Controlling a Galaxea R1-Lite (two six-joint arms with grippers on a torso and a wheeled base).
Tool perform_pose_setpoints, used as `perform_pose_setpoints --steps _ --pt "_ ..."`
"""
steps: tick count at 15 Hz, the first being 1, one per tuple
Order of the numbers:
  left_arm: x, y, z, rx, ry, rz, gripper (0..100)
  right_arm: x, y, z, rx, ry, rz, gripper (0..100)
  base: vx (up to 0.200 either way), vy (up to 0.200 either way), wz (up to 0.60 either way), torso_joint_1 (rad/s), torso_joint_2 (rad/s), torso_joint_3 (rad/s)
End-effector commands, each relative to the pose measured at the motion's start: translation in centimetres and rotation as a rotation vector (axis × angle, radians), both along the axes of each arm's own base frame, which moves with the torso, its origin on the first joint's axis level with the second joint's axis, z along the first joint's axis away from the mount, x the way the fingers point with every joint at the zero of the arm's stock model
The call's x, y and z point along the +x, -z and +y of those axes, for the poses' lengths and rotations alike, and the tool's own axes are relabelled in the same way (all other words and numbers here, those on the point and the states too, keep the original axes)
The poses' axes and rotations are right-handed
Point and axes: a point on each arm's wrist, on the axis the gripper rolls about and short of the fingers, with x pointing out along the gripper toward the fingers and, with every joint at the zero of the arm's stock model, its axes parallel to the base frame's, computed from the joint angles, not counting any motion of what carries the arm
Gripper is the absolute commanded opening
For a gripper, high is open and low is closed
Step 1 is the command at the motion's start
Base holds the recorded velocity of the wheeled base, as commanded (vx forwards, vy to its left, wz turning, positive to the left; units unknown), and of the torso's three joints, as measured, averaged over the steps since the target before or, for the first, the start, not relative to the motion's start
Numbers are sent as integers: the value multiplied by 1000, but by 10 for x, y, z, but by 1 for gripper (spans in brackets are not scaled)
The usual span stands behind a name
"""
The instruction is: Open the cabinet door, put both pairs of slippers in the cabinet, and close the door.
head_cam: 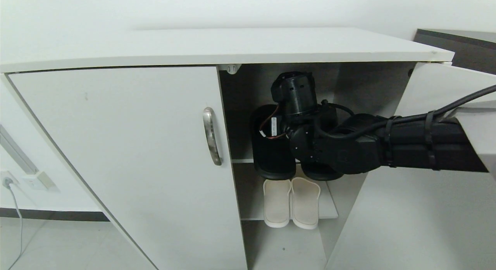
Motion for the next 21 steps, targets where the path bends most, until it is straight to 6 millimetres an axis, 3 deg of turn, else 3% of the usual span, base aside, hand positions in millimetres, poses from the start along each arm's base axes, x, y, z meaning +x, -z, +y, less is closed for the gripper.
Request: perform_pose_setpoints --steps 1,6,17,18,21 --pt "0 0 0 -1 0 1 0 15 8 1 -15 19 1 0 0 0 0 0 0 0" --pt "0 0 0 -3 -2 1 0 29 9 -2 -14 43 0 0 0 0 0 0 0 0" --pt "0 0 0 -3 -2 1 0 34 17 -3 -24 52 13 0 0 0 0 0 0 0" --pt "0 0 0 -3 -2 1 0 34 17 -3 -25 52 14 100 0 0 0 0 0 0" --pt "0 0 0 -3 -2 1 0 32 20 -3 -38 50 26 100 0 0 0 0 0 0"
